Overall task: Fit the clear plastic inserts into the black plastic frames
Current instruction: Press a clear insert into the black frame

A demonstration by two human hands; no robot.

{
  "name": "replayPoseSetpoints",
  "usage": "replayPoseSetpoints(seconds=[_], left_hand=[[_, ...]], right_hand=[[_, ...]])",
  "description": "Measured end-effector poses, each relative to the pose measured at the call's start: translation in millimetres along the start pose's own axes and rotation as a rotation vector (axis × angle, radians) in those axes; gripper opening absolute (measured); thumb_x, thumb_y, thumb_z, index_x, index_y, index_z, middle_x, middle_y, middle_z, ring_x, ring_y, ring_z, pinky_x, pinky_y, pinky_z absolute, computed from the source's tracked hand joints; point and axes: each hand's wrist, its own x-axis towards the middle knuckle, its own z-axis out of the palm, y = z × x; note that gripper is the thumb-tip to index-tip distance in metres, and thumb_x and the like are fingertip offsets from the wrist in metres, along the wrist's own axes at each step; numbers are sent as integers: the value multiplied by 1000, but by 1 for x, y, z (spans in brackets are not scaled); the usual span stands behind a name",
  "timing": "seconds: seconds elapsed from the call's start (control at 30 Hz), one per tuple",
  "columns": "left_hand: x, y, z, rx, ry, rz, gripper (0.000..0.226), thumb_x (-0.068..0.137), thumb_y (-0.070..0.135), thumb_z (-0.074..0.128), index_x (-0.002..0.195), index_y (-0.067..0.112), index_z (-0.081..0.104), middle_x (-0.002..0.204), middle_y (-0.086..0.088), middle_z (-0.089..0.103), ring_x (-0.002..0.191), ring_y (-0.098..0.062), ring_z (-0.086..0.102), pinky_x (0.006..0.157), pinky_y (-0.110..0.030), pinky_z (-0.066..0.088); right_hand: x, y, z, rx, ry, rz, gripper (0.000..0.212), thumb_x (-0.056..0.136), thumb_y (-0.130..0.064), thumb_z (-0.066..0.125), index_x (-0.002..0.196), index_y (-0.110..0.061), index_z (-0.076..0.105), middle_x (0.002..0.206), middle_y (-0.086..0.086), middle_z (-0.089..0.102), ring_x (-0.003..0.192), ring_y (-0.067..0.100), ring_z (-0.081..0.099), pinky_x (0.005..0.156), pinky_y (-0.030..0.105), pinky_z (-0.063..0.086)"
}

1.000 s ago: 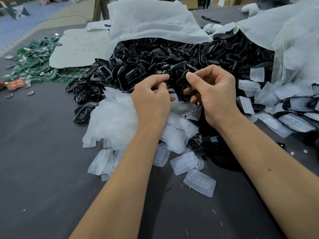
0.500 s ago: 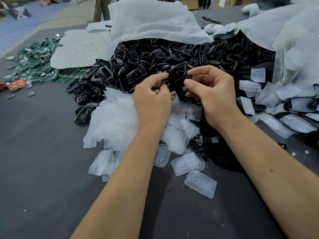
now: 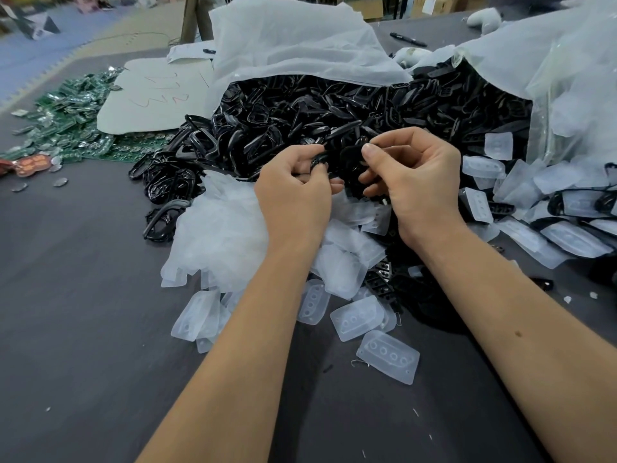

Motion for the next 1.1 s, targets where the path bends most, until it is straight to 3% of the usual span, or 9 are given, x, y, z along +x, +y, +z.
replayPoseSetpoints(seconds=[0.13, 0.3, 0.5, 0.6, 0.73, 0.83, 0.93, 1.03, 1.1], left_hand=[[-1, 0, 1, 6, -9, -1, 22, 95, -7, 63, 105, 7, 75, 63, 16, 64, 64, -18, 77, 66, -27, 62], [-2, 1, 0, 8, -27, -13, 31, 98, -7, 52, 106, 7, 78, 80, -1, 70, 63, -20, 77, 67, -32, 64], [-3, 2, 0, -23, -30, -22, 36, 97, -9, 48, 105, 6, 79, 90, -2, 71, 63, -18, 76, 71, -40, 66], [-3, 2, 0, -21, -28, -15, 36, 97, -9, 48, 105, 5, 79, 91, -3, 71, 63, -18, 76, 71, -39, 66], [-1, 0, 0, -31, -29, -16, 30, 97, -8, 52, 104, 4, 79, 89, -8, 73, 64, -18, 76, 70, -36, 65], [-1, -3, 0, 12, -40, 30, 16, 93, -4, 67, 101, 4, 78, 80, -7, 75, 63, -16, 75, 64, -25, 61], [1, -6, 0, 40, -73, 56, 13, 89, -3, 76, 97, 6, 76, 78, -5, 75, 61, -13, 74, 67, -28, 61], [4, -7, -1, -16, -80, 7, 16, 89, -7, 73, 93, 9, 76, 78, -7, 76, 61, -18, 75, 67, -32, 63], [5, -7, -2, -61, -83, -17, 18, 89, -7, 73, 91, 11, 76, 77, -8, 76, 62, -20, 75, 63, -29, 61]], right_hand=[[1, 4, 0, -145, 17, -107, 10, 87, -14, 82, 87, -12, 73, 71, 6, 74, 54, 23, 70, 45, 29, 53], [-1, 5, 2, -226, -25, -142, 12, 85, -20, 84, 84, -15, 74, 69, 3, 75, 49, 23, 70, 42, 30, 52], [-2, 5, 3, -283, -41, -154, 13, 85, -18, 85, 84, -11, 74, 68, 2, 74, 49, 21, 70, 40, 31, 52], [-1, 4, 3, -308, -33, -146, 13, 85, -18, 85, 84, -12, 74, 68, 2, 74, 50, 20, 70, 43, 32, 53], [0, 3, 3, -442, -15, -178, 15, 84, -23, 85, 82, -14, 74, 71, -3, 73, 58, 15, 71, 57, 35, 59], [0, 2, 3, -514, -8, -159, 17, 83, -25, 86, 83, -13, 74, 72, -3, 73, 63, 13, 71, 63, 33, 60], [0, 2, 2, -563, -5, -157, 17, 81, -24, 87, 81, -14, 73, 70, -6, 71, 63, 7, 67, 64, 27, 58], [1, 1, 0, -555, -30, -153, 23, 82, -27, 87, 93, -16, 71, 77, -5, 70, 63, 7, 65, 64, 23, 55], [4, 0, -4, -523, -113, -115, 23, 85, -28, 85, 102, -18, 72, 81, -2, 70, 65, 13, 69, 63, 27, 56]])
